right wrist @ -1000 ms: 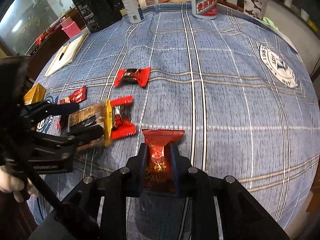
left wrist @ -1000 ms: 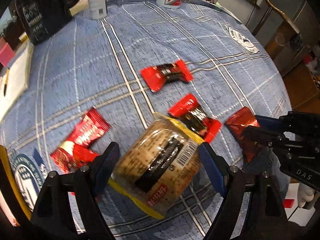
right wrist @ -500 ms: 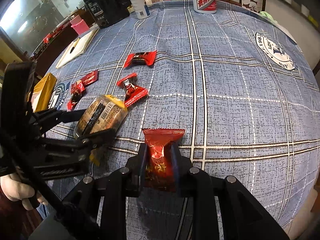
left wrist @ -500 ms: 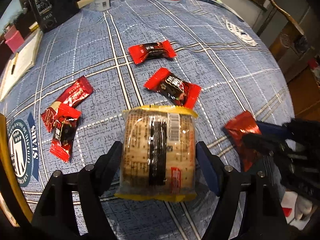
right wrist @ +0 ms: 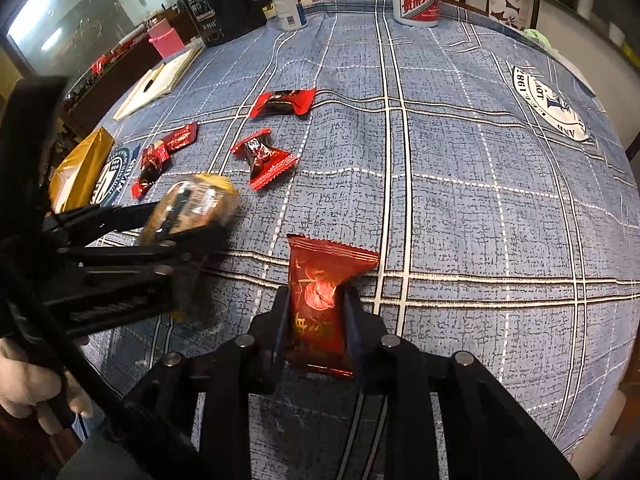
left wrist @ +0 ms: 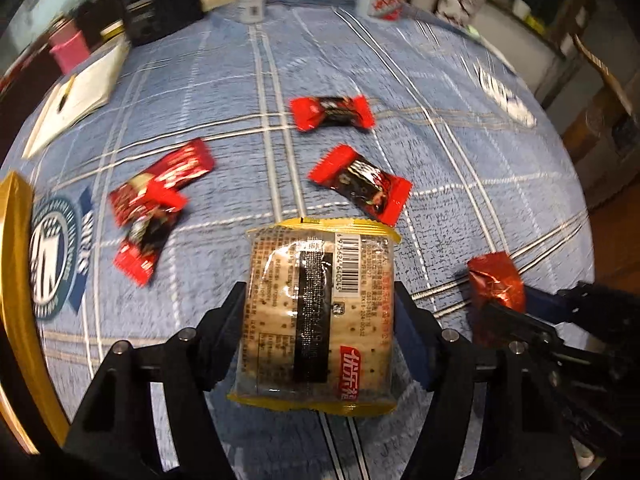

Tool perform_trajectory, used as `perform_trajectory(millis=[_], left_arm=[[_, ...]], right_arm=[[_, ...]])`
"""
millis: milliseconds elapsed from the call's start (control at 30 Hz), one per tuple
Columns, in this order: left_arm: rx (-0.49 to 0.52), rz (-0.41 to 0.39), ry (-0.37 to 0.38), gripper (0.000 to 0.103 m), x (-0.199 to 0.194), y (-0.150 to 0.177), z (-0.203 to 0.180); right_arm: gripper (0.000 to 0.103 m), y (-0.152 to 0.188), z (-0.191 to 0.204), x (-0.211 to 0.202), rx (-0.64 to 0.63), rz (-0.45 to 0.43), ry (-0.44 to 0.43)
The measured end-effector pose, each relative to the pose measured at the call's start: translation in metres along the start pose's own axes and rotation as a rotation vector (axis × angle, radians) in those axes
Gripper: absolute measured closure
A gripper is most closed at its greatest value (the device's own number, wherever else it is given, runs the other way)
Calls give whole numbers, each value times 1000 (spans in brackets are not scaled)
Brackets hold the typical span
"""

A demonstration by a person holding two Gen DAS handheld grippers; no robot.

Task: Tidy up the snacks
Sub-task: 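Carry both packets over the white tray and open both grippers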

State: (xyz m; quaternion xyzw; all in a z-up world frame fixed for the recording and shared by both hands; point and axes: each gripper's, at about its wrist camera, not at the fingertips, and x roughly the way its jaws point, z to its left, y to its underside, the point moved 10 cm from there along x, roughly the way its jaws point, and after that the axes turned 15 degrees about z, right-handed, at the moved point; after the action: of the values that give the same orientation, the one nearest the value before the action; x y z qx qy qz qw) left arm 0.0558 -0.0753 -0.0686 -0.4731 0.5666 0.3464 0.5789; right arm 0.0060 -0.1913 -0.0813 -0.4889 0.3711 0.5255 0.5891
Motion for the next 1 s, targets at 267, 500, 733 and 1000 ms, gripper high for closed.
perform_trajectory(millis=[267, 500, 733, 1000], left_arm=[[-167, -105, 67, 33, -58, 26, 33], [-316, -193, 71, 33, -104, 64, 76], [-450, -250, 4, 33, -147, 110, 144], [-589, -326, -41, 33, -178, 151, 241]], right_arm=[[81, 5, 11, -21, 11, -46, -53], [81, 6, 41, -40, -25, -81, -94], [81, -3, 102, -56, -121, -123, -149], [80, -11, 198, -64, -287, -133, -117]])
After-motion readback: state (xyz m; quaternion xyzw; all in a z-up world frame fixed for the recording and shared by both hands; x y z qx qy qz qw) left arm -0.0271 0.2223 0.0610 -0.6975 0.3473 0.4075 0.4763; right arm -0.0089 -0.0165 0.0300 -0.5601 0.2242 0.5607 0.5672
